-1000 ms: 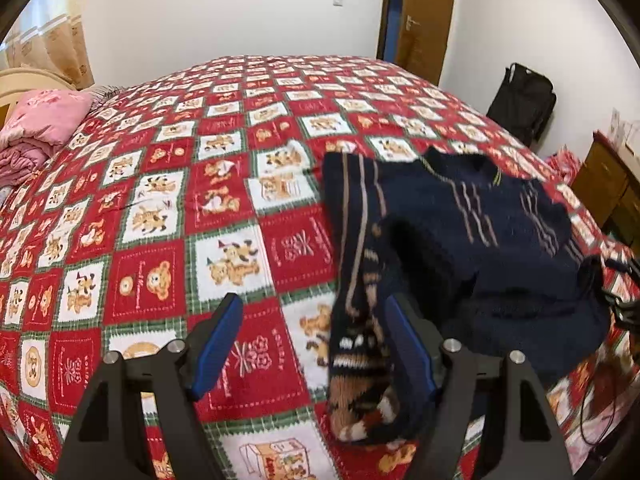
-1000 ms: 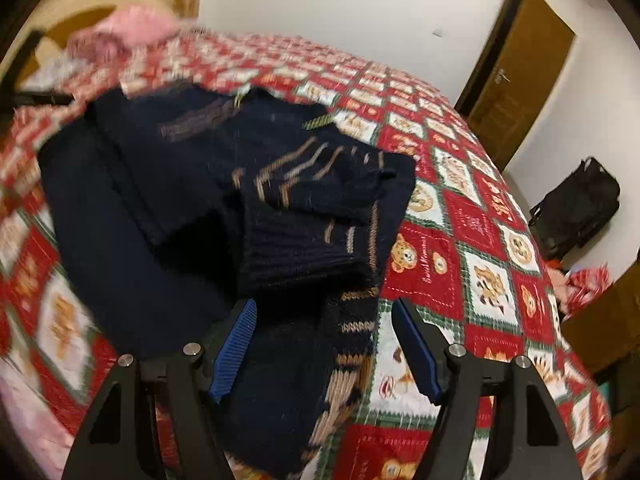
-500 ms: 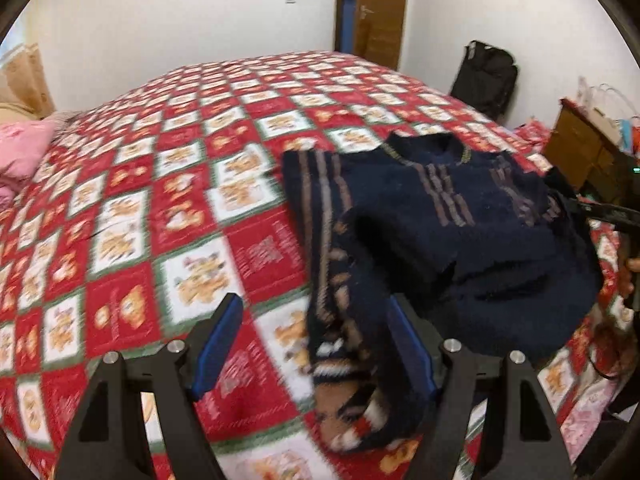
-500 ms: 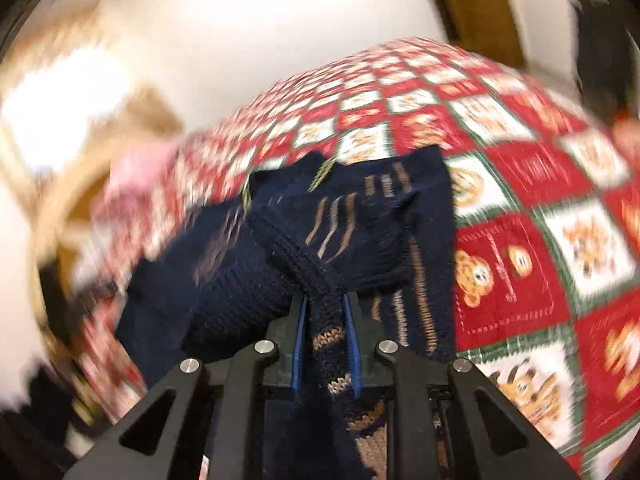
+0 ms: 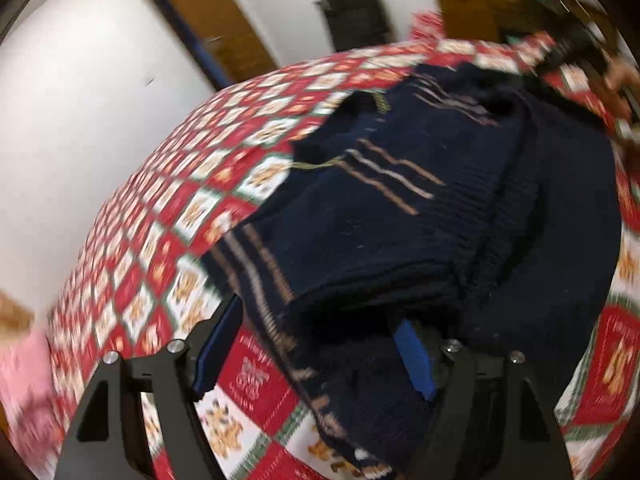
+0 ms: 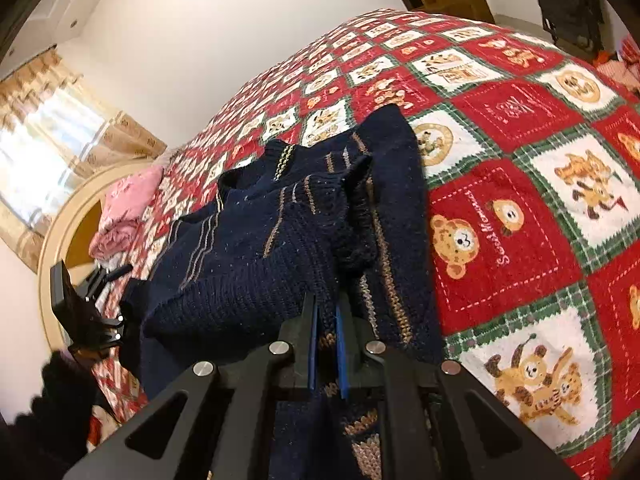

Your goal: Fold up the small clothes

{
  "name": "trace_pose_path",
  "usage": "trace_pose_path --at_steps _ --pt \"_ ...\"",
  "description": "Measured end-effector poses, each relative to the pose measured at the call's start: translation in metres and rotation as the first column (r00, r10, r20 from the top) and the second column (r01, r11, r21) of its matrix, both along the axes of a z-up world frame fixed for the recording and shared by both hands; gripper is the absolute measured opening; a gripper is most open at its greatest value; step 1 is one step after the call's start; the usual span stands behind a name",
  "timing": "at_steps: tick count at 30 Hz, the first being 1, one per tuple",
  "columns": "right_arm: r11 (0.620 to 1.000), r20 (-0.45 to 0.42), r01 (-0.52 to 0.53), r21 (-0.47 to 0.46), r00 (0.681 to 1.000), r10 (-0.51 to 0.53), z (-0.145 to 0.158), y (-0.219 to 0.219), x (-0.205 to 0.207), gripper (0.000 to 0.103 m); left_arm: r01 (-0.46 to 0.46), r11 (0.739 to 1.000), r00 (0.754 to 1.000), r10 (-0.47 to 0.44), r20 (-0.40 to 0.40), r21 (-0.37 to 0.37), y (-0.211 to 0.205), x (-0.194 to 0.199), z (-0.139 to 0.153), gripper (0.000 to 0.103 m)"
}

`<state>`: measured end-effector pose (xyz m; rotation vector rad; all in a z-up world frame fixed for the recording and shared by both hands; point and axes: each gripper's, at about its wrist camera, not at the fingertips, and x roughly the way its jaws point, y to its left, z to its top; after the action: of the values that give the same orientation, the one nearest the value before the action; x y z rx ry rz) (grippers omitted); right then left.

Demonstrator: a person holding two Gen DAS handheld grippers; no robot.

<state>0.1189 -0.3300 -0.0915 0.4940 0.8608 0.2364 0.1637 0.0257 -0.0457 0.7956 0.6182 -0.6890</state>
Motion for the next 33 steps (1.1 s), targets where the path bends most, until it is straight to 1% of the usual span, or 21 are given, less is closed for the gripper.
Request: trace_pose_path --at_steps 1,3,5,7,8,9,12,14,15,16,18,19,22,23,25,26,27,28,29,31,33 --pt "1.0 0.001 -0.007 -0.015 1.0 0.007 0.0 0.0 0.0 0.008 0.019 0.999 1.0 -0.019 0.003 0.026 -0.006 0.002 -0.003 0.077" --pt "1.0 0.003 -0.011 -0.02 1.0 0.011 -0.001 0.001 -0.001 0.008 0.045 0.998 0.999 -0.046 0.003 0.044 -0.015 0.005 -0.004 0.077" --pt "1.0 -0.005 -0.005 -0.007 1.0 0.005 -0.003 -0.002 0.0 0.008 0.052 0.998 0.999 -0.052 -0.009 0.023 -0.019 0.009 -0.003 0.077" --pt "1.0 -0.024 0.009 0.001 1.0 -0.009 -0.004 -0.005 -0.001 0.01 0.042 0.999 0.998 -0.043 -0.04 -0.026 -0.019 0.014 0.001 0.075" --pt "1.0 -0.036 0.017 0.007 0.999 -0.017 -0.005 -0.007 -0.001 0.01 0.038 0.998 0.998 -0.04 -0.055 -0.049 -0.019 0.015 0.003 0.067" --pt "1.0 -0.041 0.019 0.014 0.999 -0.019 -0.005 -0.009 -0.001 0.011 0.038 0.997 0.996 -0.044 -0.072 -0.072 -0.019 0.015 0.005 0.055" --pt "1.0 -0.041 0.012 -0.011 0.999 -0.012 -0.002 -0.012 -0.006 0.013 0.052 0.995 0.991 -0.062 -0.115 -0.089 -0.021 0.011 0.003 0.032" --pt "0.999 -0.034 0.001 -0.05 0.999 -0.002 0.003 -0.01 -0.01 0.022 0.05 0.996 0.989 -0.06 -0.133 -0.081 -0.024 0.009 -0.002 0.024" --pt "0.997 -0.027 -0.012 -0.07 1.0 0.01 0.006 -0.008 -0.011 0.032 0.043 0.995 0.987 -0.056 -0.15 -0.087 -0.025 0.01 -0.003 0.022" --pt "0.996 -0.021 -0.023 -0.083 1.0 0.022 0.008 -0.006 -0.012 0.045 0.026 0.994 0.985 -0.043 -0.168 -0.103 -0.025 0.012 -0.003 0.022" --pt "0.993 -0.002 -0.042 -0.107 0.999 0.042 0.013 0.0 -0.012 0.061 -0.015 0.988 0.978 -0.018 -0.21 -0.153 -0.024 0.013 -0.002 0.022" --pt "0.991 0.011 -0.043 -0.126 0.999 0.044 0.015 0.003 -0.011 0.063 -0.033 0.983 0.972 -0.01 -0.233 -0.178 -0.023 0.014 -0.001 0.022" --pt "0.986 0.021 -0.045 -0.161 0.999 0.049 0.017 0.009 0.002 0.063 -0.072 0.972 0.962 0.008 -0.274 -0.223 -0.022 0.017 -0.001 0.022" --pt "0.984 0.02 -0.047 -0.174 0.998 0.052 0.016 0.012 0.007 0.063 -0.08 0.97 0.959 0.012 -0.283 -0.23 -0.022 0.018 -0.001 0.025" --pt "0.973 0.024 -0.064 -0.221 0.997 0.071 0.013 0.02 0.016 0.063 -0.093 0.964 0.951 0.012 -0.31 -0.25 -0.022 0.019 -0.001 0.036" --pt "0.963 0.02 -0.086 -0.255 0.995 0.094 0.01 0.027 0.02 0.062 -0.097 0.961 0.948 0.01 -0.318 -0.259 -0.023 0.02 -0.001 0.047" --pt "0.953 0.014 -0.091 -0.288 0.995 0.099 0.009 0.032 0.02 0.054 -0.102 0.957 0.945 0.009 -0.326 -0.27 -0.023 0.02 0.0 0.057" --pt "0.934 0.002 -0.092 -0.346 0.995 0.099 0.008 0.038 0.02 0.04 -0.105 0.953 0.942 0.004 -0.336 -0.284 -0.022 0.021 0.001 0.062" --pt "0.919 -0.006 -0.09 -0.384 0.995 0.095 0.007 0.042 0.019 0.035 -0.108 0.948 0.937 -0.004 -0.348 -0.3 -0.022 0.021 0.002 0.068" --pt "0.921 0.004 -0.074 -0.382 0.997 0.081 0.007 0.038 0.014 0.018 -0.115 0.935 0.926 -0.02 -0.377 -0.334 -0.021 0.024 0.003 0.073" --pt "0.934 0.01 -0.056 -0.352 0.998 0.064 0.006 0.03 0.01 0.01 -0.131 0.94 0.927 0.002 -0.376 -0.316 -0.025 0.027 0.001 0.075"
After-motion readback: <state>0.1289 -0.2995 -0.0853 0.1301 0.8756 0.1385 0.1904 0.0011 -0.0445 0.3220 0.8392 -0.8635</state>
